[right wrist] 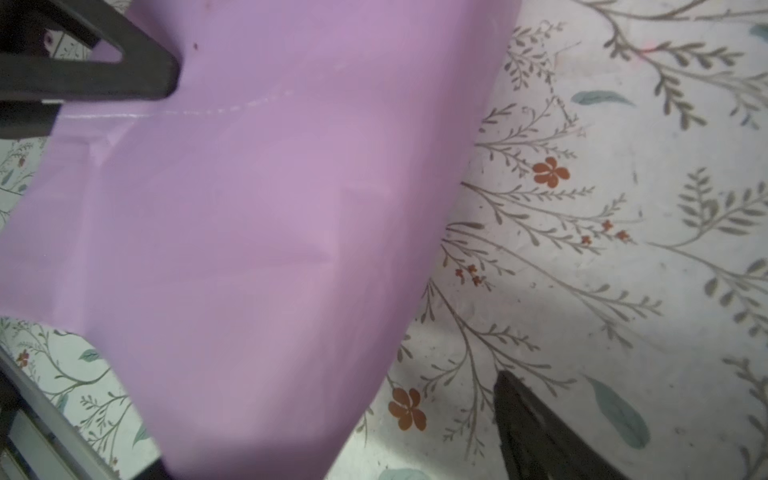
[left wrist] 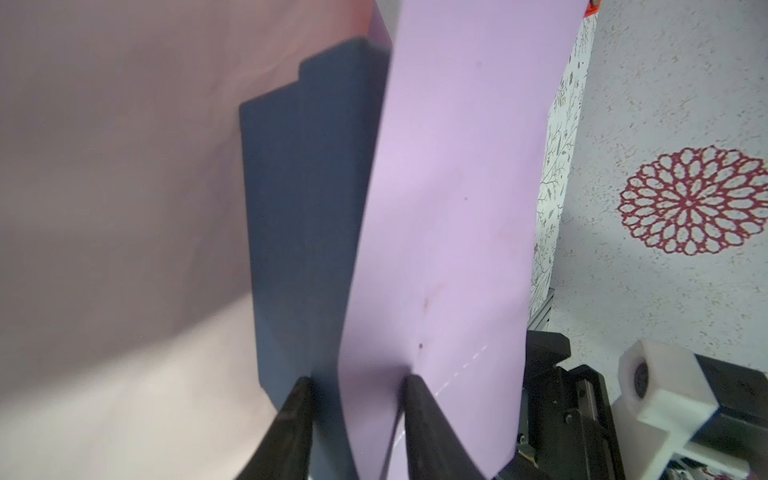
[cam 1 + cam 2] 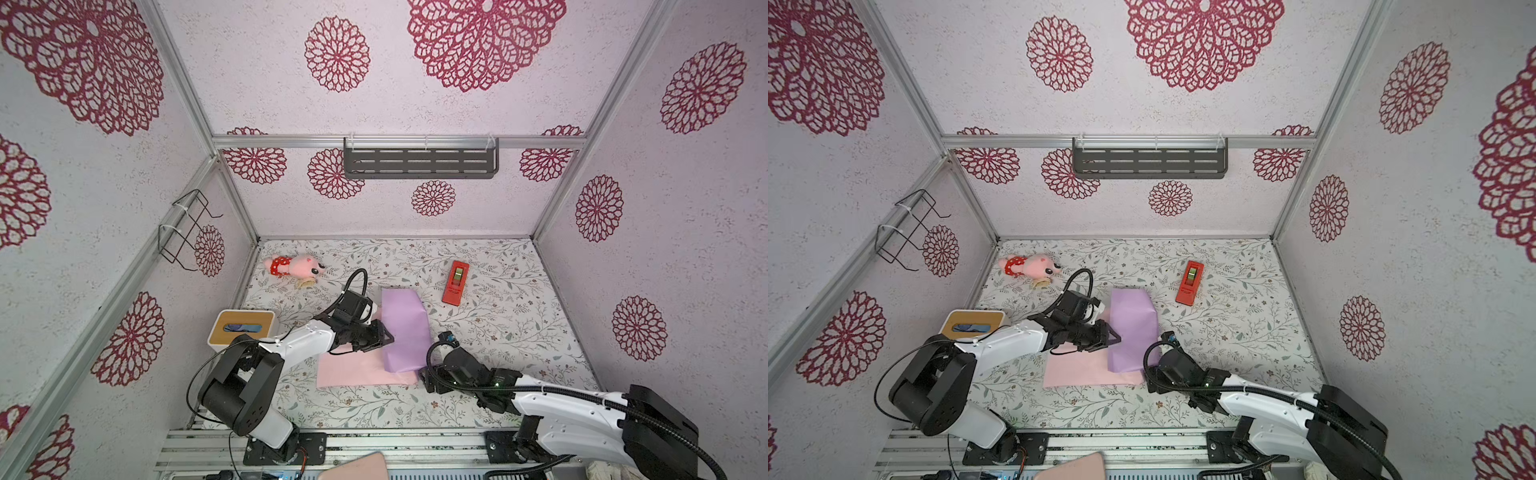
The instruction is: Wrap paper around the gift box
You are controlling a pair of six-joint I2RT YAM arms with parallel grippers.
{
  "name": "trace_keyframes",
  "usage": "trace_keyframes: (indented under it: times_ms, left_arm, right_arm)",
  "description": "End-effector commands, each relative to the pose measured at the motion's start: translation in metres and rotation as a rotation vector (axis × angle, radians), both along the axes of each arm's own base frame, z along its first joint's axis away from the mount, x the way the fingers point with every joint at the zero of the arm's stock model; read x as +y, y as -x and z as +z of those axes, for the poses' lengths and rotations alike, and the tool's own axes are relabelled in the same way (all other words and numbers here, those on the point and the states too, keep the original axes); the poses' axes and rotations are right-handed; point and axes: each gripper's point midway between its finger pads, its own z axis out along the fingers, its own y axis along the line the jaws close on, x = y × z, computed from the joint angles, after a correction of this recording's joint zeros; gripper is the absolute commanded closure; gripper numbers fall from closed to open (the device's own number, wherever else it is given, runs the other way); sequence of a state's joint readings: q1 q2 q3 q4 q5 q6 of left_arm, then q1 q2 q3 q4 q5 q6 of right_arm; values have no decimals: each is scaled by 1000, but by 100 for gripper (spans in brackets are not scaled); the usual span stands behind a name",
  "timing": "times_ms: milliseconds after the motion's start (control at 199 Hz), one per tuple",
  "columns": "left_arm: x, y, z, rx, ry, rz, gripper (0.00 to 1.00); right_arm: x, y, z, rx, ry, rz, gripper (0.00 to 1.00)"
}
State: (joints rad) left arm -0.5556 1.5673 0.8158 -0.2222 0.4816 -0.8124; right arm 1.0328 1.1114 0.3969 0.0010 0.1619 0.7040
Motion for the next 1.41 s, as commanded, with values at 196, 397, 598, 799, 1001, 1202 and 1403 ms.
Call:
trace_keyframes:
  times_ms: [196,397,598,799,1001,1202,1403]
  left_arm:
    - [12,9,-27,49,-103,5,65]
    - [13,9,-25,44,-99,5,69]
    - [12,8,-20,39,-96,5,74]
    - [14,8,-19,38,-100,7,82]
    - [13,5,-19,39,-91,4,87]
    - [11,2,-11,28,-71,2,91]
    - [10,-2,-6,19,-53,7,92]
  right_arm:
    - [10,7,11,-123,-5,99,11]
    - [-11,16,41,-96,-73,159,9]
    - [-21,-19,84,-21,-249,91,10]
    - [-19,-76,75,153,-315,-35,11]
    - [-4,-117,65,206,-272,-39,9]
    - [13,-139,41,271,-268,-43,8]
    - [6,-135,12,307,-208,-61,10]
